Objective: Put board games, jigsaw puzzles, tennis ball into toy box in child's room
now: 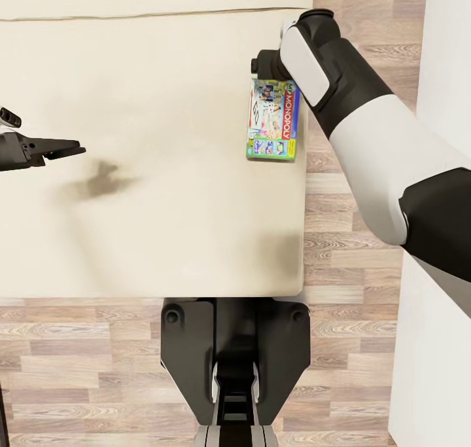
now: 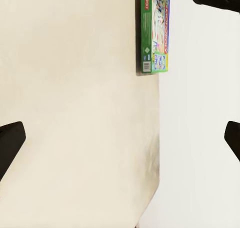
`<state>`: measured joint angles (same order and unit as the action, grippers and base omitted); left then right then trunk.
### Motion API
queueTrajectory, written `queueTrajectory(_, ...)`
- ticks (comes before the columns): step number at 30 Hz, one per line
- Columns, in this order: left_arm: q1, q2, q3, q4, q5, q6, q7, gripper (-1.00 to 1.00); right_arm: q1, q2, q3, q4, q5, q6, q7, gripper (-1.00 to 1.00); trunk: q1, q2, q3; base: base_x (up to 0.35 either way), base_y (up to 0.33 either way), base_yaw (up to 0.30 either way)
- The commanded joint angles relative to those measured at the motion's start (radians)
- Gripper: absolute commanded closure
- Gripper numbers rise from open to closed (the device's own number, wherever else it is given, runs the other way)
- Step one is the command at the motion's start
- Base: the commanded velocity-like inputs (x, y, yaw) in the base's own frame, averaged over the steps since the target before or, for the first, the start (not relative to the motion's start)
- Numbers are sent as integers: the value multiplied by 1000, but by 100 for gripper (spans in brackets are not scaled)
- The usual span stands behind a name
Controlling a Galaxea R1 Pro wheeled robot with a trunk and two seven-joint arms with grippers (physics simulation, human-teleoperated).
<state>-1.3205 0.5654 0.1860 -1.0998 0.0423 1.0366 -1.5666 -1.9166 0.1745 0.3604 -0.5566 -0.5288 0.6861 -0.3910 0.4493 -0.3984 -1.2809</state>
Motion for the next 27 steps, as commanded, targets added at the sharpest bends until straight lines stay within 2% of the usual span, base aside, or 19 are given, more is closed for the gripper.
queueTrajectory(1, 0, 1, 0, 0, 0, 11, -4, -100, -2, 0, 3, 0, -10, 1, -9, -100, 1, -2, -1, 0, 0, 0)
queueTrajectory(27, 0, 1, 0, 0, 0, 11, -4, -100, -7, 0, 3, 9, -11, 0, -9, -100, 1, -2, -1, 0, 0, 0)
